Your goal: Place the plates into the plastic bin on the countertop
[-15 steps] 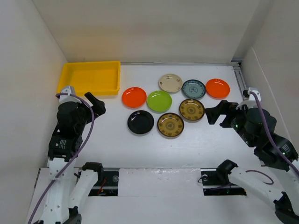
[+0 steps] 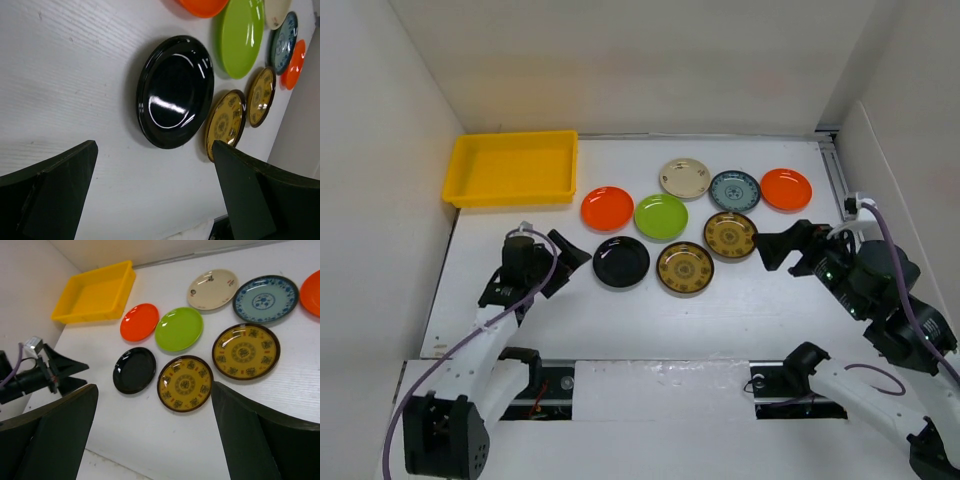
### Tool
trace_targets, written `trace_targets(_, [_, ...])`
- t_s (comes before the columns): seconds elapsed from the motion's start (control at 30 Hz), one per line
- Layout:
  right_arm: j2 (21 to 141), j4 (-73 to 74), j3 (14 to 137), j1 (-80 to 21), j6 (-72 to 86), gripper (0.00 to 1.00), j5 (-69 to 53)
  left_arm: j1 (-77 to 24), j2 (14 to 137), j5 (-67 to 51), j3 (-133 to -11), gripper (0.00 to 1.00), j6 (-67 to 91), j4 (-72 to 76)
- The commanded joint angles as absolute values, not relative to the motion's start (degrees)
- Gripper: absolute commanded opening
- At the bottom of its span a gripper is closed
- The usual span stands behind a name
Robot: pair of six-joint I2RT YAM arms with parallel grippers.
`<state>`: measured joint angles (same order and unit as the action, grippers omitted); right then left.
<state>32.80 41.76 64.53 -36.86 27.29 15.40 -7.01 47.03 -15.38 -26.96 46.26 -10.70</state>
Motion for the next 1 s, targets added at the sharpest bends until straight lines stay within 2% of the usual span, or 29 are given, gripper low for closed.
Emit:
trace_targets(0.0, [33.22,37.36,63.29,-37.44,27.86,1.00,10.55,-7.56,49.38,-19.86,-23.84,1.00,50.89,3.32])
trace_targets(0.3, [33.75,34.72,62.67,-37.44,27.86,1.00,8.53,-7.56,70.56,-22.23,-20.30,0.97,51.06,18.01])
trace_targets(0.47, [33.22,35.24,62.14,-37.44,27.33,1.00,9.58,-8.09,78.30,-22.24,-20.30,0.85,51.06,21.26])
trace_targets(0.6, [33.22,35.24,62.14,-37.44,27.33,1.00,10.10,-8.09,80.50,-21.45,-20.30,0.60,51.06,22.32])
trace_targets(0.63, [33.22,35.24,62.14,-37.44,27.33,1.00,10.11,-8.09,80.51,-20.75,-20.30,0.48,51.06,22.32])
trace_targets(0.67, [33.22,35.24,62.14,-37.44,27.33,1.00,10.11,-8.09,81.29,-20.74,-19.78,0.41,50.37,23.28])
trace_targets(0.77, [33.22,35.24,62.14,-37.44,27.33,1.00,10.11,-8.09,83.58,-21.27,-20.38,0.29,50.36,23.91])
trace_targets(0.8, [33.22,35.24,62.14,-37.44,27.33,1.00,10.11,-8.09,84.19,-21.27,-20.91,0.21,49.84,23.91])
trace_targets(0.9, [33.22,35.24,62.14,-37.44,27.33,1.00,10.11,-8.09,86.39,-21.80,-21.44,0.15,49.83,24.43])
trace_targets(0.97, [33.22,35.24,62.14,-37.44,27.33,1.00,10.11,-8.09,87.18,-21.80,-21.45,0.07,49.22,24.96])
